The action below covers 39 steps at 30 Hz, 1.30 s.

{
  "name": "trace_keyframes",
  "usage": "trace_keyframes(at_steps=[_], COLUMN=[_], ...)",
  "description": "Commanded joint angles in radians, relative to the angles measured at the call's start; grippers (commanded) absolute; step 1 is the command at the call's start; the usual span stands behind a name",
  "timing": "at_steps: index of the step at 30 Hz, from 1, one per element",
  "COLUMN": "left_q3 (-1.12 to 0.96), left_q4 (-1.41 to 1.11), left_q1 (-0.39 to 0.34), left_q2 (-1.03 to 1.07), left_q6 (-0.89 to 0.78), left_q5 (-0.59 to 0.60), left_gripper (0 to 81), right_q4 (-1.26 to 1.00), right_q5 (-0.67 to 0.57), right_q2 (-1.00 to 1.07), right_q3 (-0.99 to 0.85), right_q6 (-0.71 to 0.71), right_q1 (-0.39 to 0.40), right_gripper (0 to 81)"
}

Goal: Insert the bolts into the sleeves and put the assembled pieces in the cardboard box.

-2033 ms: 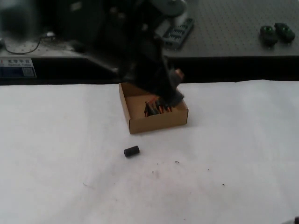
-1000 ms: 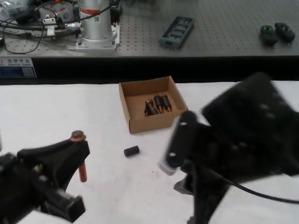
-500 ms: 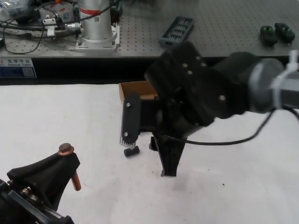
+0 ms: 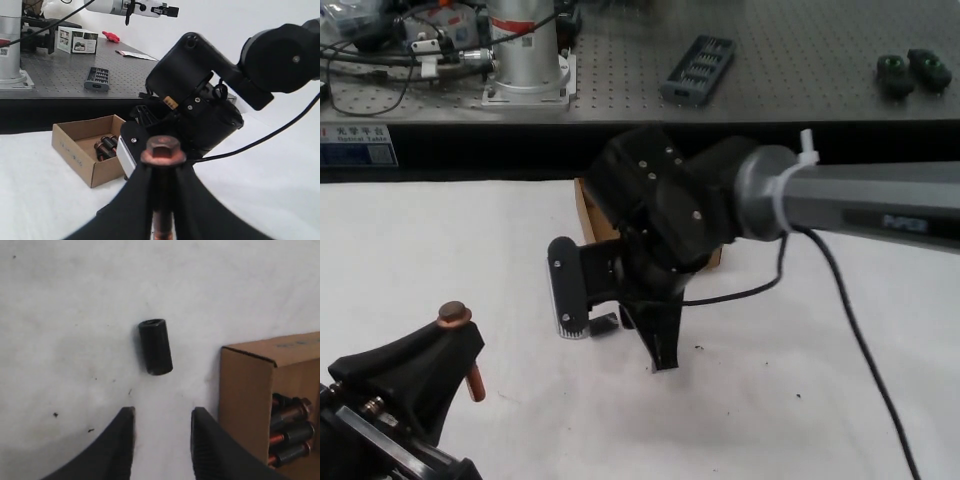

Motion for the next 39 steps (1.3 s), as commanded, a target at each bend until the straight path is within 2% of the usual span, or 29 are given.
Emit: trace_keyframes(at_steps=[1, 13, 24, 33, 39], left_q3=[-0.003, -0.003, 0.01, 0.01, 0.01], left_q4=[-0.024, -0.027, -0.013, 0.053, 0.062], left_q1=[-0.001, -0.001, -0.001, -0.001, -0.001], left_q2=[-0.012, -0.021, -0.114, -0.214, -0.222], left_q6=[0.028, 0.04, 0.037, 0.031, 0.034], left_q5=[-0.038, -0.044, -0.044, 0.006, 0.006], left_gripper=[0.6, 0.6, 0.6, 0.6, 0.6], right_q4=[0.016, 0.001, -0.033, -0.032, -0.034], right_q5=[-0.006, -0.059, -0.119, -0.118, -0.118], right_q2=[0.036, 0.095, 0.1, 0.137, 0.15], right_q3=[-0.052, -0.09, -0.09, -0.09, -0.09], right_q6=[-0.024, -0.061, -0.059, -0.061, -0.065], right_q1=[-0.008, -0.008, -0.008, -0.008, -0.008], right_gripper=[28.3, 28.3, 28.3, 28.3, 20.3])
